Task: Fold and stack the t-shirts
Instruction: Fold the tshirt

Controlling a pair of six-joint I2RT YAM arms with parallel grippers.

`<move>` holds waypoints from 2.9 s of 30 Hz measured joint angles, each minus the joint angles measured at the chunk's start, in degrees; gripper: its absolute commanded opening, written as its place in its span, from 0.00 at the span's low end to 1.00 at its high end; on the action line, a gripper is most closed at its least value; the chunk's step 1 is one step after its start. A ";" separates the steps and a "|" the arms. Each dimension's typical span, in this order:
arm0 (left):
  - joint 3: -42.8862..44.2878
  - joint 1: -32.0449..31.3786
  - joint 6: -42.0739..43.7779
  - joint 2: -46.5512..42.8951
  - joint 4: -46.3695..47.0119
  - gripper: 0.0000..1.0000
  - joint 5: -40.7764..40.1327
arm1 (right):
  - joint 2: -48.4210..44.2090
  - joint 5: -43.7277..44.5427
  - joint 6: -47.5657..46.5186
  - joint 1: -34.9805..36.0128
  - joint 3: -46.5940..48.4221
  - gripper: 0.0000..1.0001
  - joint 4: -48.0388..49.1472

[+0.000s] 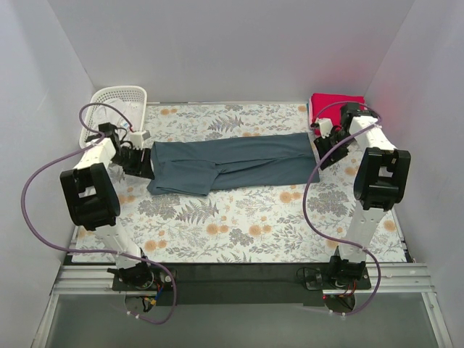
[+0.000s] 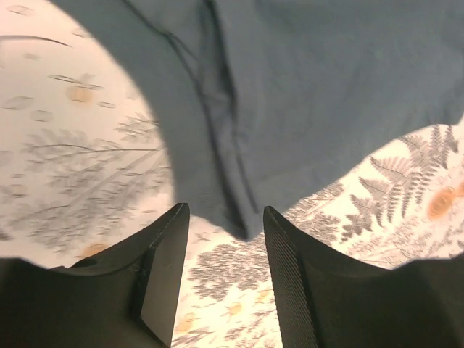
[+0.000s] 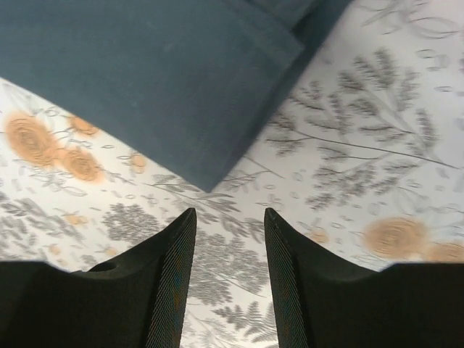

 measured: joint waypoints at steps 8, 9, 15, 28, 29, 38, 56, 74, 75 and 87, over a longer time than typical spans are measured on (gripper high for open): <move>-8.07 -1.31 -2.34 -1.62 2.01 0.48 1.62 | 0.74 -6.01 4.76 1.16 -3.17 0.49 -1.53; -8.52 -1.31 -2.47 -1.62 2.32 0.49 1.64 | 0.85 -6.10 5.20 1.20 -3.48 0.49 -1.33; -11.08 -1.31 -2.84 -1.64 4.39 0.49 1.66 | 2.60 -4.81 7.78 1.16 -6.62 0.50 0.98; -17.09 -0.92 -2.34 -3.28 5.88 0.00 1.66 | 2.69 -3.96 9.05 0.28 -10.32 0.01 3.78; -18.08 -0.74 -2.16 -4.26 5.62 0.00 1.66 | 2.05 -3.76 8.61 -0.13 -11.23 0.01 3.87; -23.41 0.07 -0.24 -12.96 1.77 0.26 1.88 | -2.73 -0.63 4.35 -2.93 -18.01 0.46 3.08; -18.73 0.46 -7.43 -17.22 -5.92 0.40 10.05 | -17.53 -21.94 21.16 22.53 -16.59 0.55 10.47; -18.75 -0.09 -15.65 -10.16 -4.63 0.38 7.72 | -8.22 -23.61 59.41 50.99 -28.61 0.63 49.44; -18.75 -0.24 -15.78 -9.77 -4.63 0.39 7.45 | -7.61 -23.43 60.13 50.95 -28.89 0.65 50.05; -18.01 -1.38 -14.23 -9.53 -7.06 0.41 6.38 | -1.05 -24.87 68.17 50.95 -28.57 0.64 56.48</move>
